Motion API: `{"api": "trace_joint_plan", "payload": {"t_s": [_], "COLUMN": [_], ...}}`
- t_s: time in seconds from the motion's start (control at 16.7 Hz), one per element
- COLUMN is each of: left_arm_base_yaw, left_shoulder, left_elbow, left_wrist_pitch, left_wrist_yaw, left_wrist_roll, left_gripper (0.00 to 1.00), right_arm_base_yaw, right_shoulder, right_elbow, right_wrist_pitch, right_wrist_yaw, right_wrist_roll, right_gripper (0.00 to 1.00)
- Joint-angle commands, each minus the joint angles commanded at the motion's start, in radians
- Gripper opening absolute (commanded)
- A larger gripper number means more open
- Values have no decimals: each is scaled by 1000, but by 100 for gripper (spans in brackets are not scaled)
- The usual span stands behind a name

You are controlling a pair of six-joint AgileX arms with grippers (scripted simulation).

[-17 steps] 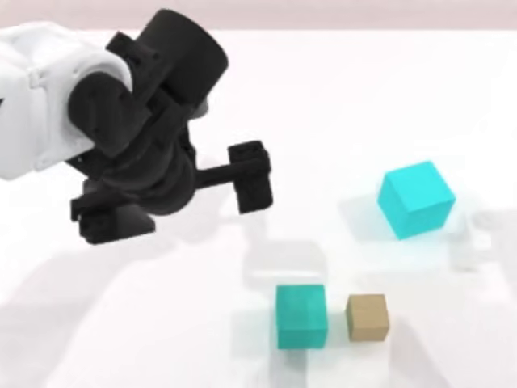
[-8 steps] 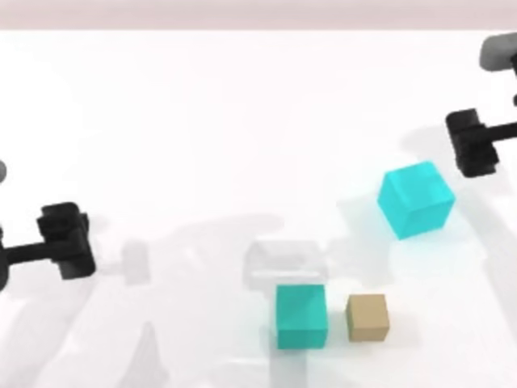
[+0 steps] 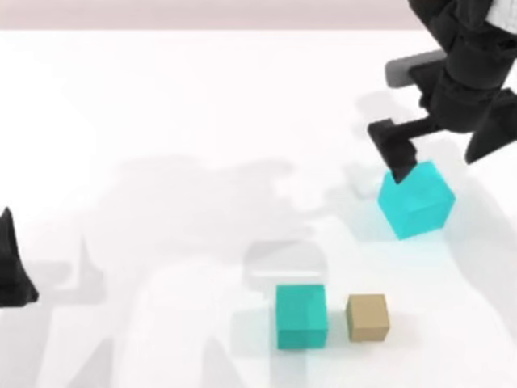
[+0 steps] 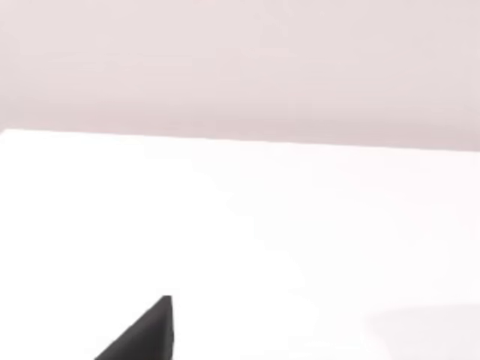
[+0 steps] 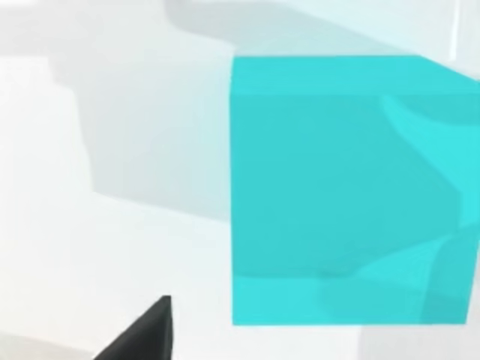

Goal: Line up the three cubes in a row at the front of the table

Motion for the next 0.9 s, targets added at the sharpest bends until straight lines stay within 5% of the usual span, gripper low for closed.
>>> {"api": "trace_joint_plan", "payload": {"t_s": [0.54, 0.9], "left_arm_base_yaw": [36, 36], "left_shoulder": [-81, -81], "left_elbow": [-52, -52], "left_wrist_pitch": [63, 63], "left_wrist_yaw": [3, 3], "left_wrist_roll": [49, 49], "left_gripper": [100, 100], "right_arm_base_yaw": [8, 12], "right_shoulder": [70, 126], "right_elbow": [69, -72], "right_wrist_pitch": [-35, 168], "right_wrist_yaw": [1, 2], "right_wrist_roll": [0, 2], "right_gripper": [100, 100]}}
